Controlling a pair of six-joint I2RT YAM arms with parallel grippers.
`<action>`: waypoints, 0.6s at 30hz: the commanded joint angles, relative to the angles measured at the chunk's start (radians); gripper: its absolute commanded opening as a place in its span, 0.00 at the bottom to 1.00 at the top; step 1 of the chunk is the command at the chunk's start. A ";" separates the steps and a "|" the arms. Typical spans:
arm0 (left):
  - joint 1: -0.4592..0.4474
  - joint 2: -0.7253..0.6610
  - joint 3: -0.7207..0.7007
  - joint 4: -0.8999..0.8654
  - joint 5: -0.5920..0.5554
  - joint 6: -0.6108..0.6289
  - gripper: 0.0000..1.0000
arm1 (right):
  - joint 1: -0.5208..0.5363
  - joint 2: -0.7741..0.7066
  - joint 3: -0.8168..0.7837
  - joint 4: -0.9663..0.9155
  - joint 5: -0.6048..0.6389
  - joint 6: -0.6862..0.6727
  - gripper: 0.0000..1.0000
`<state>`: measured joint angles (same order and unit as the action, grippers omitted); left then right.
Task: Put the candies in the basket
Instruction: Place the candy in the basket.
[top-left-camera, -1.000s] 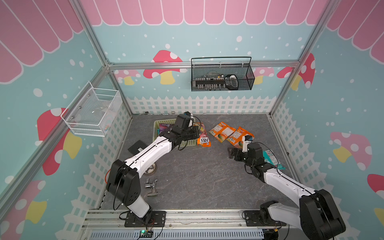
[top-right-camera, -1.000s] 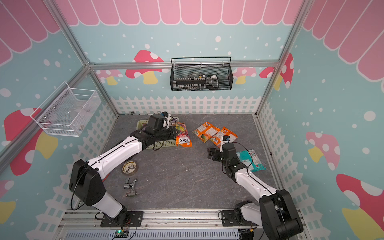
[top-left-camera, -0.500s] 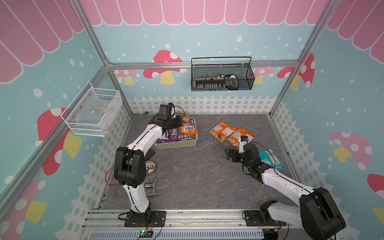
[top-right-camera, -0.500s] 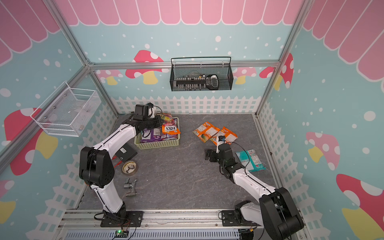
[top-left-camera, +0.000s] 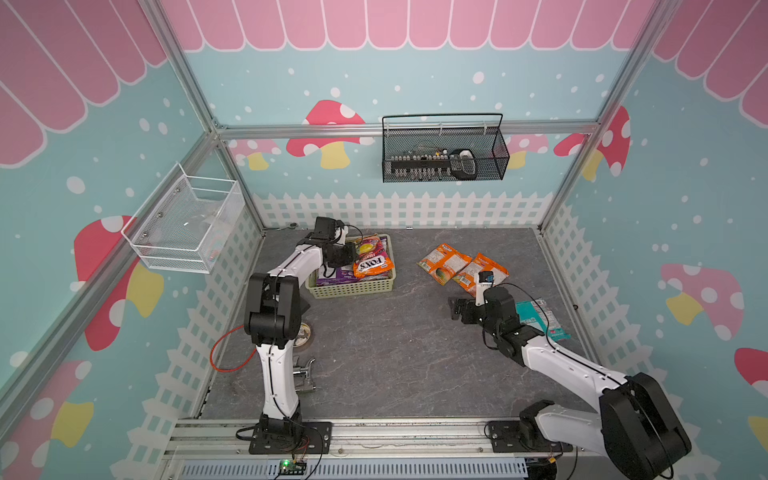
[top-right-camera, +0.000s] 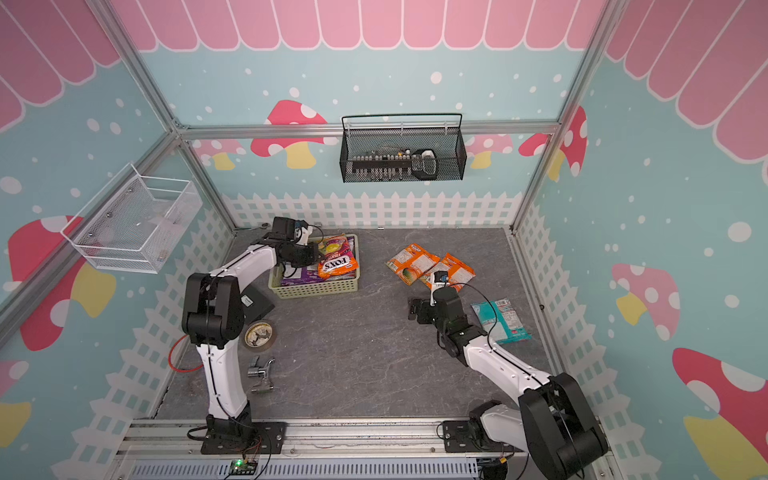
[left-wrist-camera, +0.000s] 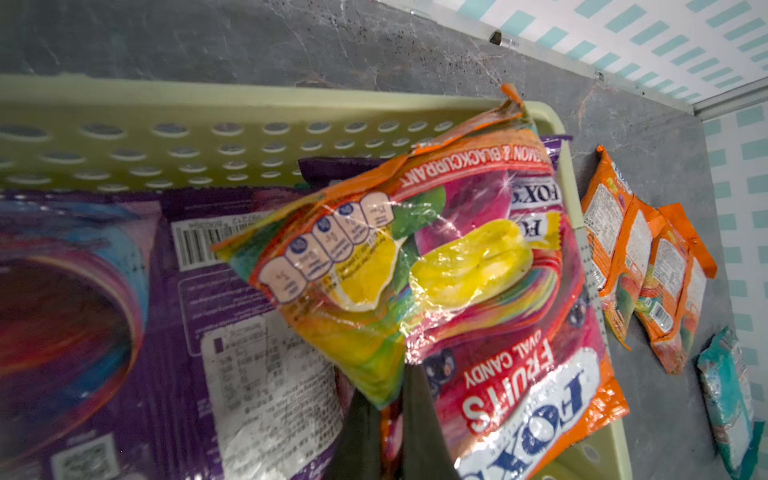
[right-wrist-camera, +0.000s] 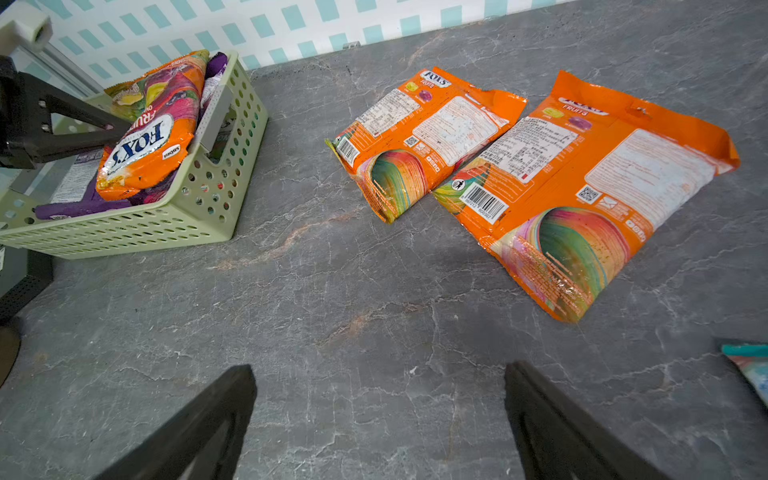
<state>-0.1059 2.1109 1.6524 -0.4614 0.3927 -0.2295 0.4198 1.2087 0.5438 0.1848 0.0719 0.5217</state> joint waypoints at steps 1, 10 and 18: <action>-0.004 0.037 0.049 -0.034 -0.031 0.097 0.00 | 0.011 0.000 0.027 -0.007 0.027 -0.018 0.99; 0.021 0.084 0.110 -0.072 -0.004 0.188 0.00 | 0.017 0.010 0.031 -0.005 0.025 -0.019 0.99; 0.020 0.117 0.164 -0.099 0.017 0.195 0.02 | 0.019 0.012 0.044 -0.027 0.037 -0.023 0.99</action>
<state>-0.0917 2.1956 1.7741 -0.5331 0.4145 -0.0666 0.4324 1.2274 0.5663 0.1722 0.0906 0.5087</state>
